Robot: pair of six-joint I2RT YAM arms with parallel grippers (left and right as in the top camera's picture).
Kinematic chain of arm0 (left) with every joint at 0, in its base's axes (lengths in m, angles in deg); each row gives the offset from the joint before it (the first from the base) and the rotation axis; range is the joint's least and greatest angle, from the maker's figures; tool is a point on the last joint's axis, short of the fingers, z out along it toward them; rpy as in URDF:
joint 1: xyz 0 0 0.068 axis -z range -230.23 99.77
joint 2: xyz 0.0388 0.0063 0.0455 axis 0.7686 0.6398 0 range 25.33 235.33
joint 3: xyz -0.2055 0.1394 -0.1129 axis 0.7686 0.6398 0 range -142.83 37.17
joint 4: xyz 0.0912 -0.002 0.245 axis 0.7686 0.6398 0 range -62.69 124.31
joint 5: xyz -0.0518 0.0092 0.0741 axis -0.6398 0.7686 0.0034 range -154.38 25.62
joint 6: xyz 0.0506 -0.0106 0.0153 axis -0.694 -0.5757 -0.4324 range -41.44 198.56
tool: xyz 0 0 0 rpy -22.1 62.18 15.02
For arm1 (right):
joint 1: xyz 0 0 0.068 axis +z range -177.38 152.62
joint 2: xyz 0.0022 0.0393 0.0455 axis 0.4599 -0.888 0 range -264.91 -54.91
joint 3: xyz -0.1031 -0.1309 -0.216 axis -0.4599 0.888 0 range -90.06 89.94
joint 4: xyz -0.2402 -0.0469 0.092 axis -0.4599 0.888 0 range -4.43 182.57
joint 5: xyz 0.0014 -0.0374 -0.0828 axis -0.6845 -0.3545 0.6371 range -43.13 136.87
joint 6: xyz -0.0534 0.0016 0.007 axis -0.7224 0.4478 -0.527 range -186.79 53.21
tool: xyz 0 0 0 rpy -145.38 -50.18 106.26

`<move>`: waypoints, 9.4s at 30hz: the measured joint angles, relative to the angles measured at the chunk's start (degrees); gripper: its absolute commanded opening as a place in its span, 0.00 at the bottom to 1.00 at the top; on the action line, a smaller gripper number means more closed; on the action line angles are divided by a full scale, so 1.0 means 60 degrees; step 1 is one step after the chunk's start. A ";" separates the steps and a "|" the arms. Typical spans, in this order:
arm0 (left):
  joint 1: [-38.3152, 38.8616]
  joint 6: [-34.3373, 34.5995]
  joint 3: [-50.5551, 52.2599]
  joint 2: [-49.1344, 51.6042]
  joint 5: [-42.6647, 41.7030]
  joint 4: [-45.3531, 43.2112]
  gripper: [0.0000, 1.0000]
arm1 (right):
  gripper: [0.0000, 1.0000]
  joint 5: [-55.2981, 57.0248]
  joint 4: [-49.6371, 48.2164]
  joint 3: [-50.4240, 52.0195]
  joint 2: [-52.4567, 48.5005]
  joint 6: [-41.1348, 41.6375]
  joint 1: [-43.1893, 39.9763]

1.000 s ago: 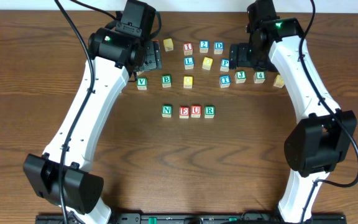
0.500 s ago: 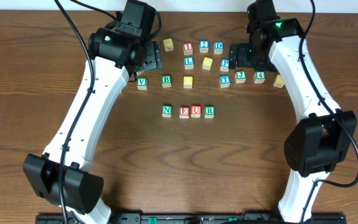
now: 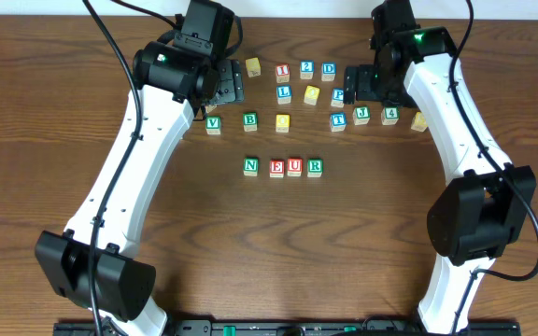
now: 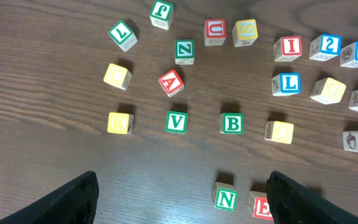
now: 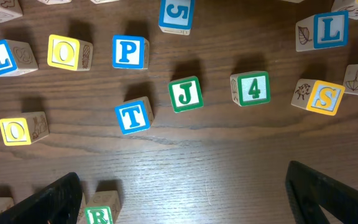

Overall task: Spell out NEURIPS
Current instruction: 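Move the left gripper along the back row toward the red I block, then lower the left gripper around the red I block and close it, then lift the red I block with the left gripper, then carry the red I block right of the green R and lower it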

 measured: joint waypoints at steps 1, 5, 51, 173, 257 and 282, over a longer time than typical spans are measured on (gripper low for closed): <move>0.0000 0.0000 0.0004 0.0000 0.0000 0.0000 0.85 | 0.99 0.0000 0.0000 -0.0004 0.0000 0.0000 0.0000; 0.0000 0.0000 0.0004 -0.0004 -0.0004 0.0000 0.85 | 0.99 0.0000 0.0000 -0.0004 0.0000 0.0000 0.0000; 0.0000 -0.0004 0.0004 0.0000 -0.0368 -0.0805 0.85 | 0.99 -0.0270 -0.0433 0.0000 0.0000 0.0022 0.0000; 0.1195 0.0007 -0.5821 0.8805 0.0248 -0.3577 0.64 | 0.99 -0.0466 0.0648 0.0004 0.0000 0.1089 -0.2404; 0.2736 -0.0138 -0.5821 0.4768 -0.1537 0.5333 0.34 | 0.99 -0.0466 0.0652 0.0004 0.0000 0.1089 -0.2393; 0.3996 -0.0273 -0.3319 0.4768 -0.3075 0.2685 0.30 | 0.99 -0.0466 0.0648 0.0004 -0.0004 0.1089 -0.2393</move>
